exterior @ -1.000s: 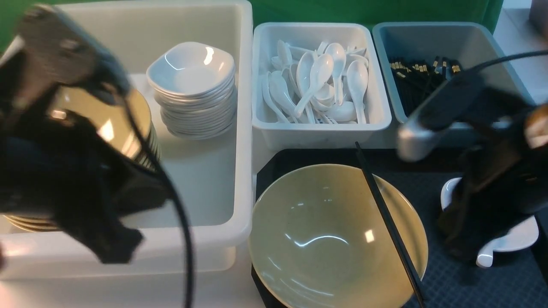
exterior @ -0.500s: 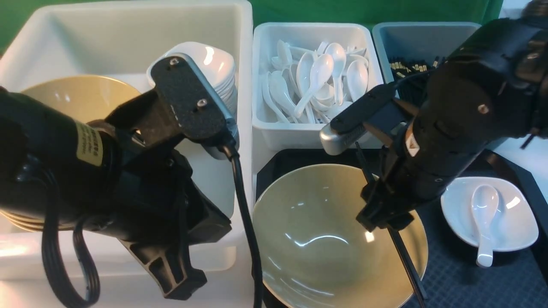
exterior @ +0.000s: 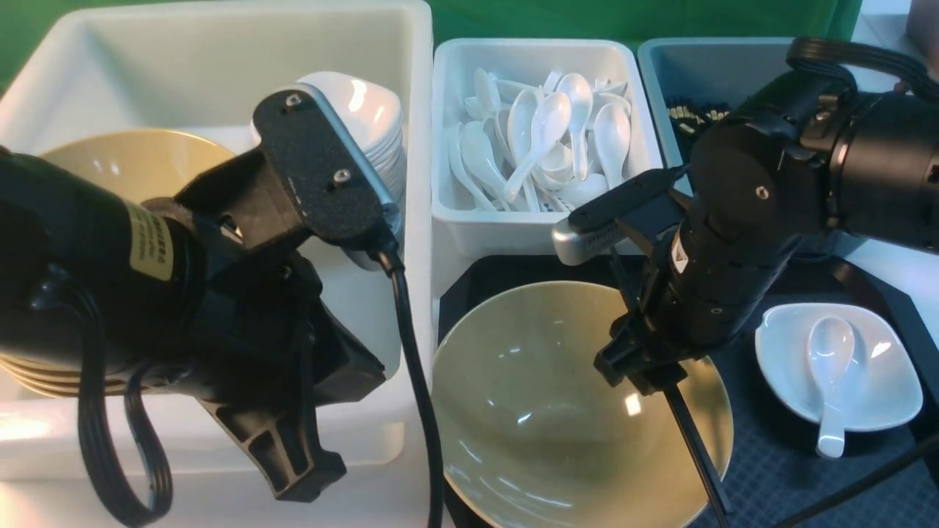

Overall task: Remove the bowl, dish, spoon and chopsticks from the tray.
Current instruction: Use the right arm to grab the chopsticks, then use the right arm to put the chopsticks into the small storage box on the right

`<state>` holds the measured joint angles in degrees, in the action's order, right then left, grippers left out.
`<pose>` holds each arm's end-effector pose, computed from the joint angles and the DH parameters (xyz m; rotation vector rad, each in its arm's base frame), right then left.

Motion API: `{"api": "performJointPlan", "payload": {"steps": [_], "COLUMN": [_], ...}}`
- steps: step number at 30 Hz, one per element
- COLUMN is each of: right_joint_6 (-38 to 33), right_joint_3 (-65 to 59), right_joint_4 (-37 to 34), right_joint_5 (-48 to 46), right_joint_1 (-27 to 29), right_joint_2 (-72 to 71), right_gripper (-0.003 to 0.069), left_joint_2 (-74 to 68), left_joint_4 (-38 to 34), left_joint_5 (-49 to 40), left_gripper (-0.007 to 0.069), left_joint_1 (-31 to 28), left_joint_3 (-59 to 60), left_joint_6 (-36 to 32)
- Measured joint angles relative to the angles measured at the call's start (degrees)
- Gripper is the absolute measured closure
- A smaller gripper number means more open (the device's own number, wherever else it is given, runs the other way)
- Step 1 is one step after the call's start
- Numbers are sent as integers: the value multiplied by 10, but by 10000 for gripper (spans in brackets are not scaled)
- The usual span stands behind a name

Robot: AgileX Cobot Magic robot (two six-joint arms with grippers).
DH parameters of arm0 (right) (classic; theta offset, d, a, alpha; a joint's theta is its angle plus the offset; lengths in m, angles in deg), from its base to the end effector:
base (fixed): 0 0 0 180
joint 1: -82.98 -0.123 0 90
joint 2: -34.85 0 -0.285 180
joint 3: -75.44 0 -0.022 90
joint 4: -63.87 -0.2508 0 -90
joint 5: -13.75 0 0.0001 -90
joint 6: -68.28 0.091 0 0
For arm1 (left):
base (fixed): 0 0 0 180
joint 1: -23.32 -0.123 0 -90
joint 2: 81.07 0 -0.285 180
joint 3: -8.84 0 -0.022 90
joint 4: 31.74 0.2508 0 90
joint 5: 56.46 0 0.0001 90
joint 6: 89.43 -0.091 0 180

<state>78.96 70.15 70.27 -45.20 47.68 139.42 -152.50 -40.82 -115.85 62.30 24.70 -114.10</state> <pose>0.2766 0.1852 0.2455 -0.6918 2.8394 -0.0246 0.1544 -0.1408 0.3519 1.3108 2.2094 -0.3007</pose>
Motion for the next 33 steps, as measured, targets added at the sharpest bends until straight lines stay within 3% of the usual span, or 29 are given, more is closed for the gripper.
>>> {"api": "performJointPlan", "payload": {"steps": [9, 10, 11, 13, 15, 20, 25, 28, 29, 33], "right_joint_6": [-1, -2, -2, -10, -17, -50, -73, -75, -75, -47], "right_joint_3": [1, 1, 1, 1, 1, 20, 95, 169, 174, 258], "right_joint_4": [-9, -9, -9, -10, -10, -10, 18, 36, 36, 44], "right_joint_5": [6, 6, 6, 2, -3, -28, -42, -9, -9, 91], "right_joint_1": [0, 0, 0, 0, 0, 6, 47, 115, 115, 208], "right_joint_2": [30, 31, 31, 28, 17, -32, -49, -38, -37, 19], "right_gripper": [347, 411, 411, 504, 550, 548, 548, 548, 548, 548], "left_joint_2": [0, 0, 0, 0, 0, 0, -6, -24, -27, -59], "left_joint_4": [0, 0, 0, 0, 0, 2, -7, -30, -34, -77], "left_joint_5": [7, 8, 8, 8, 6, 4, 42, 96, 104, 184], "left_gripper": [633, 633, 633, 633, 633, 633, 633, 633, 633, 633], "left_joint_1": [0, 0, 0, 0, 0, 0, 0, 0, 0, 0], "left_joint_3": [0, 0, 0, 0, 0, 0, 0, 0, 0, 0], "left_joint_6": [0, 0, 0, 0, 0, 1, 19, 26, 26, 23]}}
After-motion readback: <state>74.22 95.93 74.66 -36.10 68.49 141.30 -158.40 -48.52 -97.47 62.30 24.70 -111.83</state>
